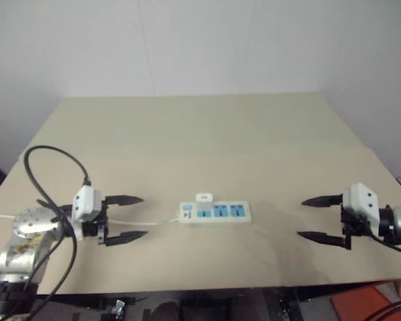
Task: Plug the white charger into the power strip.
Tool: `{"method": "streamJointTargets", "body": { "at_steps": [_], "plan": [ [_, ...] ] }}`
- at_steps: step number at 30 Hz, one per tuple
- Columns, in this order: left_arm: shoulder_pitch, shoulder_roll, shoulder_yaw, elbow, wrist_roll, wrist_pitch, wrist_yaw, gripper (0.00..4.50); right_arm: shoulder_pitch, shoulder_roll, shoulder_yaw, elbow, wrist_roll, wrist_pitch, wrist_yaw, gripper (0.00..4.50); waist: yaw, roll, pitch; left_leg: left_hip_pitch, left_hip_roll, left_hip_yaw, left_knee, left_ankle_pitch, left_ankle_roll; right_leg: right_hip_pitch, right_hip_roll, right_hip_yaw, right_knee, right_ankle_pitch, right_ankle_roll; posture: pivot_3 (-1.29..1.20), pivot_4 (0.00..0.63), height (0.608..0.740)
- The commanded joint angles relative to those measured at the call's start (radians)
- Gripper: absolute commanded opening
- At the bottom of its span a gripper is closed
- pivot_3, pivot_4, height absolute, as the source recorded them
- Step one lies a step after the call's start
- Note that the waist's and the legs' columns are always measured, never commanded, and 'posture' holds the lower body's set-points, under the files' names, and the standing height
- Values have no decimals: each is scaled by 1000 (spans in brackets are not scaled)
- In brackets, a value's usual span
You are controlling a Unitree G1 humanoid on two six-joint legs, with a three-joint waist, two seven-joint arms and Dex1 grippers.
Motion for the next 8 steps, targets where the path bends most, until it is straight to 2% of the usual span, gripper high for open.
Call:
{"method": "streamJointTargets", "body": {
  "at_steps": [1, 8],
  "plan": [
    [-33, -4, 6, -8, -11, -15, 15, 4436, -41, -1, -7, 0, -2, -9, -8, 4500, 0, 0, 0, 0, 0, 0, 0, 0, 0, 0, 0, 0, 0, 0, 0, 0, 150, 740],
    [-108, -44, -50, 47, 7, -42, -9, 4436, -78, -3, 3, 12, -29, -28, -22, 4500, 2, 0, 0, 0, 0, 1, 0, 0, 0, 0, 0, 0, 0, 0, 0, 0, 150, 740]
  ]
}}
